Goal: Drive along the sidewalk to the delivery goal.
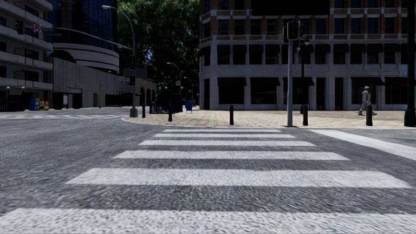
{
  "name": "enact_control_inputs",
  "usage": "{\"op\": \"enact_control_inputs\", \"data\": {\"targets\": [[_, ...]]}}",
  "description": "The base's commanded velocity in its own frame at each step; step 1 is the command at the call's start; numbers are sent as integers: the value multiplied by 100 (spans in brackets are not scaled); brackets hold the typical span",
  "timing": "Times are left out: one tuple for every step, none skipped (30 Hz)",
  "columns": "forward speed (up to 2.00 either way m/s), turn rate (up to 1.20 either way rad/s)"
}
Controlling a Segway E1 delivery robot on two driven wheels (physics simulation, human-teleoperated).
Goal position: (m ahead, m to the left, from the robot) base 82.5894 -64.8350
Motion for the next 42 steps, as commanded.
{"op": "enact_control_inputs", "data": {"targets": [[200, 0], [200, 0], [200, 0], [200, 0], [200, 0], [200, 0], [200, 0], [200, 0], [200, 0], [200, 0], [200, 0], [200, 0], [200, 0], [200, 0], [200, 0], [200, 0], [200, 0], [200, 0], [200, 0], [200, 0], [200, 0], [200, 0], [200, 0], [200, 0], [200, 0], [200, 0], [200, 0], [200, 0], [200, 0], [200, 0], [200, 0], [200, 0], [200, 0], [200, 0], [200, 0], [200, 0], [200, 0], [200, 0], [200, 0], [200, 0], [200, 0], [200, 0]]}}
